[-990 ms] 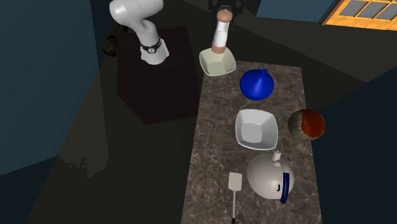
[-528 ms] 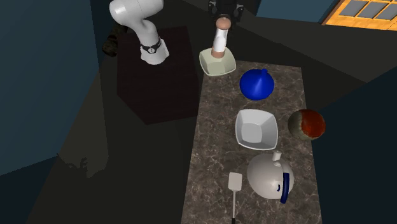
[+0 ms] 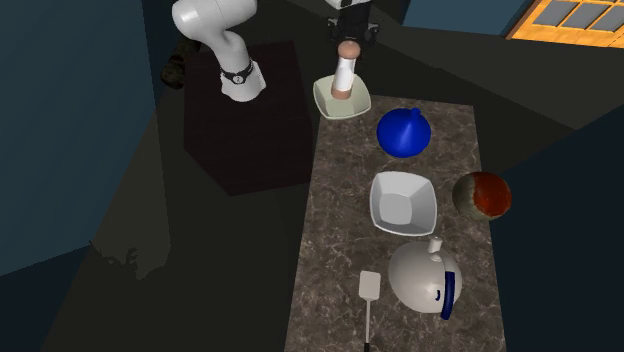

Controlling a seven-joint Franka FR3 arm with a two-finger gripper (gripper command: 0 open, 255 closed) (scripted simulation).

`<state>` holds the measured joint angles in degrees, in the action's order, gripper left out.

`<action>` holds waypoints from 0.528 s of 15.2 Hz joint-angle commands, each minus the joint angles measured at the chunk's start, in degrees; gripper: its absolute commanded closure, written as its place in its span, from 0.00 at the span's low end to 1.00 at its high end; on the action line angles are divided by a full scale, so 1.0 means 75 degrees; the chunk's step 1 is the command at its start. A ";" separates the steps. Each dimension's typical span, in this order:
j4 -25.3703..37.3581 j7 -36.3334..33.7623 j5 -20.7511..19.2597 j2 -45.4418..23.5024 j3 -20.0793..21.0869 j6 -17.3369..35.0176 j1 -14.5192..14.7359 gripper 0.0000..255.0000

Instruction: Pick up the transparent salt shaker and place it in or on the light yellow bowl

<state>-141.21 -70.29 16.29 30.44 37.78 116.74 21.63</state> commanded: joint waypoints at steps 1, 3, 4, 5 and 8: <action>-0.0142 -0.0014 0.0015 -0.0078 0.0070 0.0224 -0.0009 1.00; -0.0283 -0.0035 0.0028 -0.0169 0.0150 0.0455 -0.0022 1.00; -0.0333 -0.0044 0.0031 -0.0205 0.0179 0.0539 -0.0027 1.00; -0.0333 -0.0044 0.0032 -0.0204 0.0179 0.0539 -0.0026 1.00; -0.0333 -0.0044 0.0031 -0.0205 0.0179 0.0539 -0.0027 1.00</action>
<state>-143.69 -70.62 16.54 28.95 39.11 120.71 21.45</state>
